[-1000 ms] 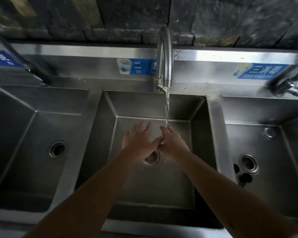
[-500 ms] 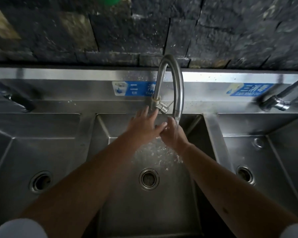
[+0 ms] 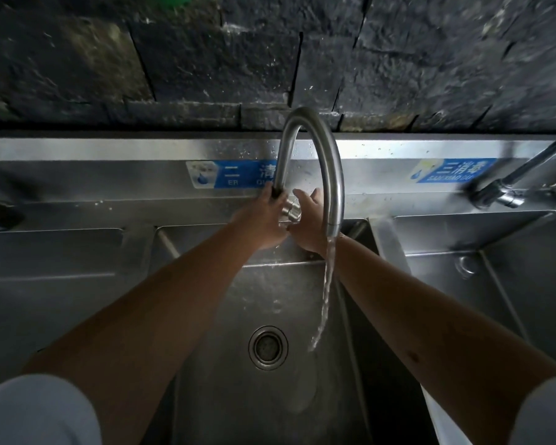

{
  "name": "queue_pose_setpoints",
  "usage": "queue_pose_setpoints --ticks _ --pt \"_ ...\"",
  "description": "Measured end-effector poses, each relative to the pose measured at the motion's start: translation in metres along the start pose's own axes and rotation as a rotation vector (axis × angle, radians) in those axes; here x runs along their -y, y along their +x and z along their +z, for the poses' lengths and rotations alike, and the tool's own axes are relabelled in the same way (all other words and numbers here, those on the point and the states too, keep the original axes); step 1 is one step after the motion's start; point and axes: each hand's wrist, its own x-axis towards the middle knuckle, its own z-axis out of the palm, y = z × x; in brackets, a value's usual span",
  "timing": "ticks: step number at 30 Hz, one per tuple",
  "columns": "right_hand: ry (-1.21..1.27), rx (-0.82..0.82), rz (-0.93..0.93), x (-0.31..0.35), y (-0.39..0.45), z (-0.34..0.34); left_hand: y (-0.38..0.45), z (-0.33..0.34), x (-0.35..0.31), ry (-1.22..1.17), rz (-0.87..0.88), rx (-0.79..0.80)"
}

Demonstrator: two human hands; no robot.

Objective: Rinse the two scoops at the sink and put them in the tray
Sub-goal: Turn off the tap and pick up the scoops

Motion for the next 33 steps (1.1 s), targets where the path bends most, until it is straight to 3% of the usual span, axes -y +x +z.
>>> queue_pose_setpoints --ticks 7,14,17,28,33 --pt "-0.129 0.004 -0.089 0.012 -0.003 0.001 0.001 0.001 0.003 -0.053 0.048 -0.034" --pt "0.072 -0.015 0.022 0.003 0.008 0.001 0.003 0.003 0.006 -0.071 0.02 -0.035" --pt "0.144 0.055 0.06 -0.011 0.011 0.0 0.005 0.006 0.008 -0.086 0.01 -0.035" --pt "-0.316 0.33 -0.1 0.018 -0.02 -0.05 0.004 0.002 -0.006 -0.153 -0.003 0.029" --pt "-0.323 0.318 -0.139 0.017 -0.06 -0.051 -0.042 0.005 -0.018 -0.168 -0.084 0.014"
